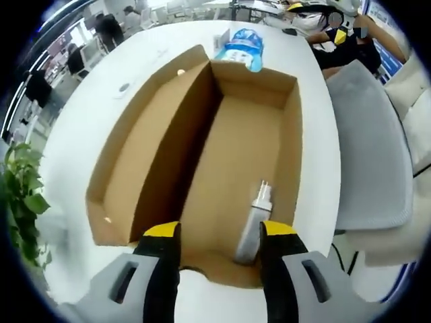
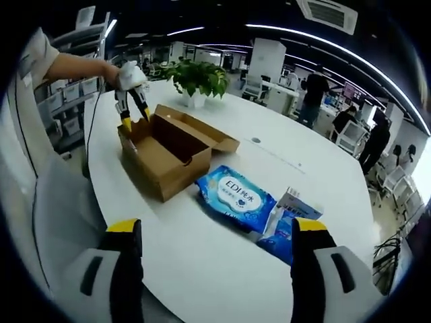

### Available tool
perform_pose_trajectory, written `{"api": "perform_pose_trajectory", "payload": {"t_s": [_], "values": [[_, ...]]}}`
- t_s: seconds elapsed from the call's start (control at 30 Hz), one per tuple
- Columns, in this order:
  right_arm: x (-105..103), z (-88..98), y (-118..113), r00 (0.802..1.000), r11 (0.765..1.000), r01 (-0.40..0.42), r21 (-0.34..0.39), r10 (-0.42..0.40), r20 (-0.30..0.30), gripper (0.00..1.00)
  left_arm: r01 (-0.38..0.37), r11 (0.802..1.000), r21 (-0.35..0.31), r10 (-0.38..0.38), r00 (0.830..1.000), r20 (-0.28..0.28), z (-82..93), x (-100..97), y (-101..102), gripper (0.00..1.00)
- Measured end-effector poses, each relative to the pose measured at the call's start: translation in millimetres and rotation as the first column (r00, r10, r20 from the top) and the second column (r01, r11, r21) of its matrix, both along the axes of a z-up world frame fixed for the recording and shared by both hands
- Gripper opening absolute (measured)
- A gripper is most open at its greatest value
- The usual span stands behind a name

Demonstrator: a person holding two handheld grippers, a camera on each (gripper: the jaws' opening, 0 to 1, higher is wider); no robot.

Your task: Operate the shoe box by opening the lid, removing the specified soft item, and placing it in the target area until the item is outside and the box remains undamaged.

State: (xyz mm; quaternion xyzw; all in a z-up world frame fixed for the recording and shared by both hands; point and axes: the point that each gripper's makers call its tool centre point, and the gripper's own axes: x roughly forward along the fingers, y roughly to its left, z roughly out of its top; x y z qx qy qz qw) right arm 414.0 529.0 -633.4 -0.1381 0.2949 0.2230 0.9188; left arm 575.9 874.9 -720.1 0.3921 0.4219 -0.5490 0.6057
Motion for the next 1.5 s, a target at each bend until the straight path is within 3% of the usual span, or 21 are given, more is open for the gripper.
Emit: {"api": "perform_pose_trajectory", "payload": {"t_s": [0.4, 0.6, 1.07, 1.2, 1.5], "values": [[-8.3, -4.0, -4.8, 0.999, 0.998, 0.054, 0.021, -0.054, 0.001, 0.86, 0.155, 0.985, 0.072, -0.147, 0.983, -0.106, -23.4, -8.5, -4.4, 0.53], [-18.0, -16.6, -4.3, 0.997, 0.997, 0.071, 0.018, -0.070, -0.034, 0.86, 0.269, 0.956, 0.115, -0.248, 0.954, -0.168, -36.0, -18.2, 2.4, 0.57], [-23.7, -24.5, -11.6, 0.991, 0.993, 0.116, 0.012, -0.114, -0.069, 0.84, 0.359, 0.919, 0.166, -0.321, 0.922, -0.216, -50.0, -28.2, 14.2, 0.57], [-24.1, -23.9, -10.9, 0.990, 0.992, 0.124, 0.023, -0.122, -0.069, 0.84, 0.381, 0.909, 0.168, -0.339, 0.912, -0.232, -53.6, -32.0, 14.4, 0.52], [-23.3, -24.1, -10.9, 0.989, 0.991, 0.133, 0.026, -0.131, -0.069, 0.83, 0.360, 0.918, 0.164, -0.326, 0.924, -0.199, -60.9, -25.2, 9.3, 0.52]]}}
